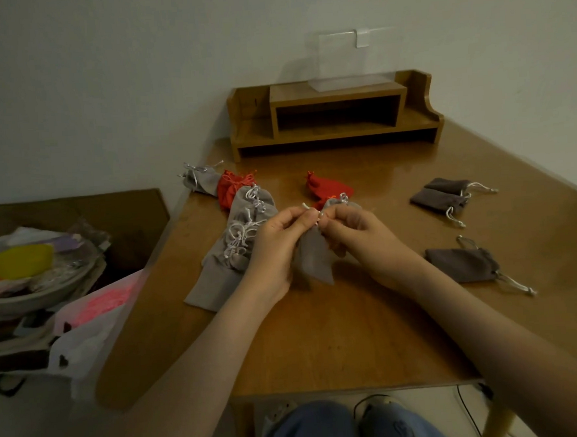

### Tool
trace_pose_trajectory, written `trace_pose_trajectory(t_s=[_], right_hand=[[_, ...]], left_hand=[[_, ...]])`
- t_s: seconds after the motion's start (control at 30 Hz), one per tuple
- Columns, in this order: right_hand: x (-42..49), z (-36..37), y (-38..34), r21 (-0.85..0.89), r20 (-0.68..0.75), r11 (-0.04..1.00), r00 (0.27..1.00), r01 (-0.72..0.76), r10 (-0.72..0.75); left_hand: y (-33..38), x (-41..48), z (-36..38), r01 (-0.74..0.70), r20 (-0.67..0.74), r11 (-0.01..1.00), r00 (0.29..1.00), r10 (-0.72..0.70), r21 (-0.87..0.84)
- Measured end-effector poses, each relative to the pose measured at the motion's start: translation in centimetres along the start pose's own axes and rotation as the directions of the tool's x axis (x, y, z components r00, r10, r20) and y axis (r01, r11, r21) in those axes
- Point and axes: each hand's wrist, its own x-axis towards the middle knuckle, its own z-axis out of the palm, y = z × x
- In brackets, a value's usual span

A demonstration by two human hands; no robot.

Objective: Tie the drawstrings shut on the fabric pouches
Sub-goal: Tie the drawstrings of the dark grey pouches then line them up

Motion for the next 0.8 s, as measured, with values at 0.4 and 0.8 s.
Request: trace_pose_trajectory(t_s=[0.4,0.8], right_hand=[[0.0,-1.2,0.5,0.221,0.151,0.953,0.973,-0.207,0.176],[-0.2,-0.2,0.2,-0.084,0.027,0.977,0.979,-0.198,0.2]], left_hand=[[0.6,0.0,-0.5,0.126,0.171,0.989,0.975,-0.139,0.082],[-0.5,-0.2,-0.7,-0.112,0.03,0.641,0.99,0.137,0.759]])
